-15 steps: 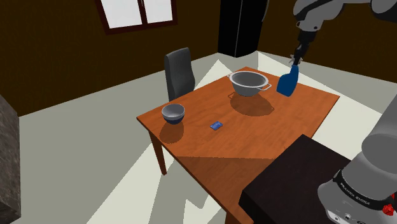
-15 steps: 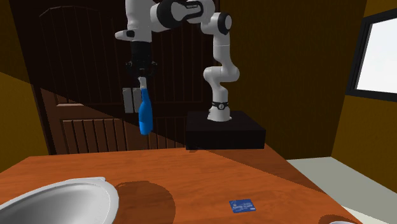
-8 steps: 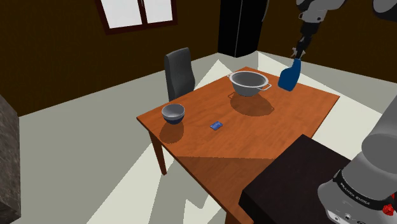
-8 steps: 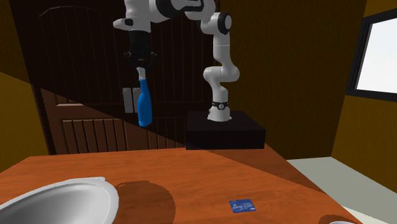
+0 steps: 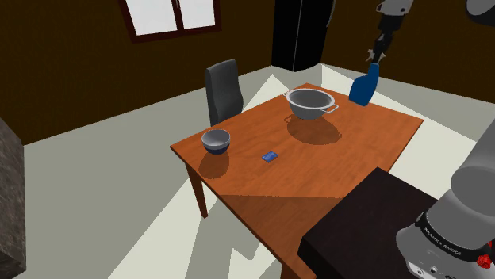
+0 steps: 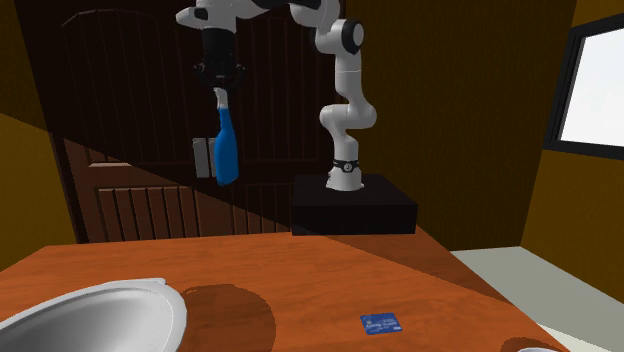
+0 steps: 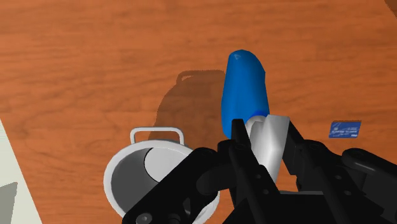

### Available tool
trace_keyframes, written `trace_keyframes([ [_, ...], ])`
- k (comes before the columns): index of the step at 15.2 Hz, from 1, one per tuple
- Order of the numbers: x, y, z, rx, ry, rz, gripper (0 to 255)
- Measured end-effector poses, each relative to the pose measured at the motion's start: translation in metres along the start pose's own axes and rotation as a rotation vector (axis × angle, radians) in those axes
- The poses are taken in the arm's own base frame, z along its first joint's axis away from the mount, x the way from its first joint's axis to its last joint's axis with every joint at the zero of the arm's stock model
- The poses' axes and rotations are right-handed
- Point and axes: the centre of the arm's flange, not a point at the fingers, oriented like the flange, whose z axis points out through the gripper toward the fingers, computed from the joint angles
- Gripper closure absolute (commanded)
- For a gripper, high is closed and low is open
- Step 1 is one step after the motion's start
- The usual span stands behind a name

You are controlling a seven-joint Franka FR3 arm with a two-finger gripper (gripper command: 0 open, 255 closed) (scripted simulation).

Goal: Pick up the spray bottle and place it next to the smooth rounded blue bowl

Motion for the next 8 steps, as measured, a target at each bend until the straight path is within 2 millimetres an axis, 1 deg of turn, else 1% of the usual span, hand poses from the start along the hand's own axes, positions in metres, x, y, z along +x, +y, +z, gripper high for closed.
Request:
trace_keyframes([
  [4,-0.001,0.001,-0.021,0.000,0.000,0.000,255],
  [5,0.002,-0.004,-0.022,0.000,0.000,0.000,255],
  [7,0.012,-0.022,-0.021,0.001,0.000,0.000,255],
  [8,0.020,-0.034,-0.018,0.000,0.000,-0.001,255],
])
